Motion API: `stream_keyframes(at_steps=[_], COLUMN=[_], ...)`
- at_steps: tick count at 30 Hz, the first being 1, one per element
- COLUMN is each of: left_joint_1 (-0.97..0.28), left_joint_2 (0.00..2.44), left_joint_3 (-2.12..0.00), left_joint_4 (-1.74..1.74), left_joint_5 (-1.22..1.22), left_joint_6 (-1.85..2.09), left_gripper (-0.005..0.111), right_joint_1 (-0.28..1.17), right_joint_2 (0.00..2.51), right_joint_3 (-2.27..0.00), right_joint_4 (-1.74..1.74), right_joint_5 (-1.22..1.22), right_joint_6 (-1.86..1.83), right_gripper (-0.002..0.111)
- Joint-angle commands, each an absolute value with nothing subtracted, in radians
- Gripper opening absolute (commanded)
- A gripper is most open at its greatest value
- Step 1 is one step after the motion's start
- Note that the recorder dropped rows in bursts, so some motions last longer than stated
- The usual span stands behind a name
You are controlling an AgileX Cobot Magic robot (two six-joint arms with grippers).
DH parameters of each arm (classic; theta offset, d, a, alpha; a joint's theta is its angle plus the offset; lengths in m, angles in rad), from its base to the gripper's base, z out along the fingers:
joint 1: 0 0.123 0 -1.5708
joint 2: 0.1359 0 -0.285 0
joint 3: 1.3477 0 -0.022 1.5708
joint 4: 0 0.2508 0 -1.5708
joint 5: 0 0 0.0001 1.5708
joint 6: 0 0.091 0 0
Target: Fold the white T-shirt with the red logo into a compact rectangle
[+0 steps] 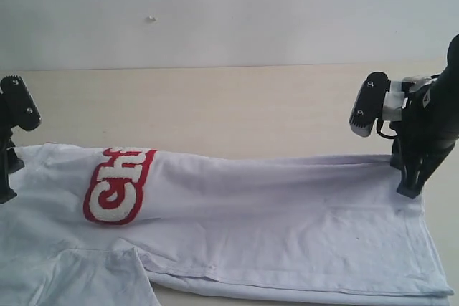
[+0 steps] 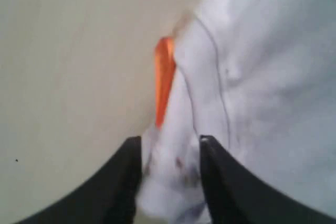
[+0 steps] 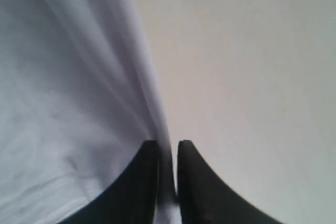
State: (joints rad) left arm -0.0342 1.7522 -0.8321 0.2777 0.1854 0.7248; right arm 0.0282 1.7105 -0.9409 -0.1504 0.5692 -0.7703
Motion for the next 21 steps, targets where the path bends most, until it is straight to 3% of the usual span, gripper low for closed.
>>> stream_keyframes(at_steps=[1, 3, 4, 9, 17, 21], left_joint_1=[-0.028, -0.024, -0.022, 0.001, 0.051, 0.051], left_joint_2=[1.777, 1.783, 1.783, 1.769, 1.651, 1.578], left_joint_3=[-0.829, -0.829, -0.829, -0.829, -0.829, -0.829], left_joint_4=[0.284, 0.286, 0.288, 0.29, 0.312, 0.309], left_joint_5=[0.154, 0.157, 0.157, 0.171, 0.253, 0.483], left_joint_6=[0.701, 0.701, 0.701, 0.701, 0.707, 0.77], left_gripper=[0.081, 0.101, 0.105, 0.105, 0.105, 0.105], right_joint_1=[0.024, 0.024, 0.024, 0.024, 0.024, 0.024], right_joint_2=[1.741, 1.756, 1.758, 1.754, 1.663, 1.618], right_joint_3=[-0.939, -0.939, -0.939, -0.939, -0.939, -0.939], right_joint_4=[-0.196, -0.196, -0.196, -0.198, -0.207, -0.189], right_joint_5=[0.464, 0.443, 0.432, 0.424, 0.515, 0.643], right_joint_6=[-0.755, -0.755, -0.753, -0.683, -0.72, -0.768], right_gripper=[0.03, 0.038, 0.042, 0.059, 0.059, 0.058])
